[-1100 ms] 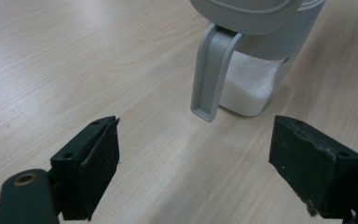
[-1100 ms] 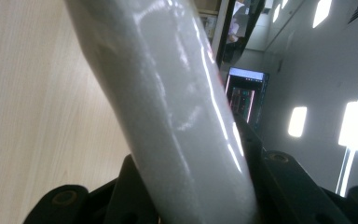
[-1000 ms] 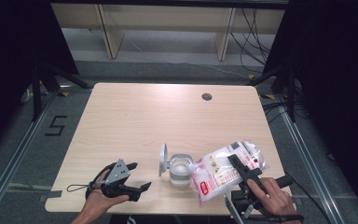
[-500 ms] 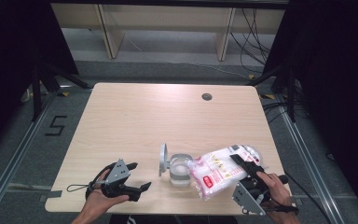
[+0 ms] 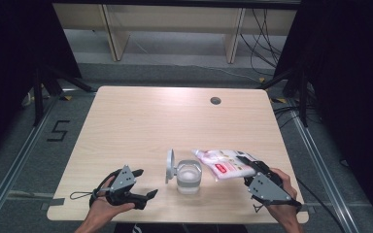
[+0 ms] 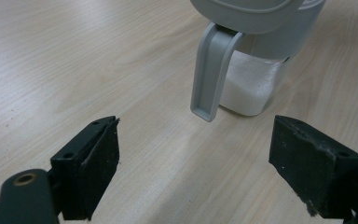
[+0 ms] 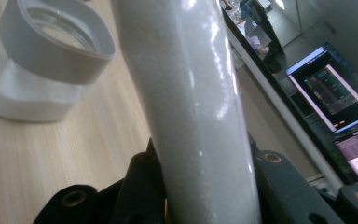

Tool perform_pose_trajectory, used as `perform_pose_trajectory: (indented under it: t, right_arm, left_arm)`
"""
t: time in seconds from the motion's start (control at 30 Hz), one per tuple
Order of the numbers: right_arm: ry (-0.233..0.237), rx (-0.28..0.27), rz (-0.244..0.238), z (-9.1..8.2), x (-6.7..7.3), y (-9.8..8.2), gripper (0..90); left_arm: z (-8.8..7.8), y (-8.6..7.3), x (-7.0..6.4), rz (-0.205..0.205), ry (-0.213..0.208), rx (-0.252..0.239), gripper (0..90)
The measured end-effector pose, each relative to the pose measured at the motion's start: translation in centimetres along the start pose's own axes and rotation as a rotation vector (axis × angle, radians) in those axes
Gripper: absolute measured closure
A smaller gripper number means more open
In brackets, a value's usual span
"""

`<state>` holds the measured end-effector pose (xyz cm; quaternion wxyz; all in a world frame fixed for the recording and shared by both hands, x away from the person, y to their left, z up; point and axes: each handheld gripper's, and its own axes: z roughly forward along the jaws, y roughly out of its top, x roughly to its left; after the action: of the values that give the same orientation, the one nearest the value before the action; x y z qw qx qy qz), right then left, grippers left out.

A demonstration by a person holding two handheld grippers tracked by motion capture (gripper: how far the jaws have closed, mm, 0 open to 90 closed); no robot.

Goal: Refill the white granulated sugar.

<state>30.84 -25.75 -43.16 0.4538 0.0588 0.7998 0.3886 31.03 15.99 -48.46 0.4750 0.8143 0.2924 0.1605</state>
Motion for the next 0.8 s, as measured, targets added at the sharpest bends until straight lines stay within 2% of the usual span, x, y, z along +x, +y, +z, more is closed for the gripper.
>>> perform_pose_trajectory:
  t: [0.07,0.1,0.13,0.2,0.3,0.33,0.37,0.4,0.47,0.5,0.53,0.57,0.6,0.63,0.67,0.73,0.77,0.8]
  right_arm:
    - [0.007,-0.015,0.063,0.3,-0.1,-0.3,74.7]
    - [0.007,-0.015,0.063,0.3,-0.1,-0.3,74.7]
    - [0.032,-0.044,0.121,0.8,-0.2,-0.5,75.5]
    - [0.039,-0.046,0.171,1.1,-0.3,-0.7,75.8]
    - [0.045,-0.050,0.195,1.7,-0.4,-1.1,76.0]
    - [0.059,-0.055,0.230,2.3,-0.5,-1.4,76.2]
    - [0.062,-0.056,0.256,2.5,-0.5,-1.6,76.2]
    - [0.056,-0.067,0.262,2.8,-0.7,-1.8,76.2]
    - [0.064,-0.079,0.321,3.3,-0.9,-2.2,76.3]
    - [0.064,-0.079,0.321,3.3,-0.9,-2.2,76.3]
    - [0.080,-0.092,0.358,3.8,-1.2,-2.6,76.4]
    - [0.080,-0.092,0.358,3.8,-1.2,-2.6,76.4]
    - [0.075,-0.102,0.376,4.0,-1.1,-2.7,76.4]
    - [0.083,-0.115,0.397,4.3,-1.2,-2.9,76.4]
    - [0.090,-0.134,0.421,4.8,-1.4,-3.3,76.5]
    - [0.105,-0.137,0.468,5.3,-1.3,-3.6,76.5]
    - [0.105,-0.137,0.468,5.3,-1.3,-3.6,76.5]
    - [0.117,-0.127,0.503,5.9,-1.3,-4.1,76.5]
  left_arm:
    - [0.0,0.0,-0.1,-0.010,0.001,0.002,15.7]
    - [0.0,0.0,-0.1,-0.010,0.001,0.002,15.7]
    - [0.0,0.0,-0.1,-0.023,0.001,0.001,15.7]
    - [0.0,-0.1,0.0,-0.019,0.001,-0.004,15.7]
    - [0.0,0.0,-0.1,-0.012,0.004,0.002,15.7]
    - [0.0,0.0,0.0,-0.012,0.003,0.002,15.7]
    - [0.0,-0.1,0.0,-0.012,0.000,0.000,15.7]
    - [0.0,-0.1,0.0,-0.012,-0.003,0.000,15.7]
    - [0.0,-0.1,0.0,-0.013,0.003,0.002,15.7]
    - [0.0,-0.1,0.0,-0.013,0.003,0.002,15.7]
    - [0.0,-0.1,0.0,-0.012,0.005,0.002,15.7]
    - [0.0,-0.1,0.0,-0.012,0.005,0.002,15.7]
    - [0.0,-0.1,0.0,-0.013,0.001,0.001,15.7]
    - [0.1,-0.1,-0.1,-0.031,-0.002,-0.002,15.7]
    - [0.0,-0.1,0.0,-0.026,0.004,0.004,15.7]
    - [0.0,-0.1,-0.1,-0.030,0.003,0.002,15.7]
    - [0.0,-0.1,-0.1,-0.030,0.003,0.002,15.7]
    - [0.1,-0.1,-0.1,-0.031,0.000,-0.003,15.7]
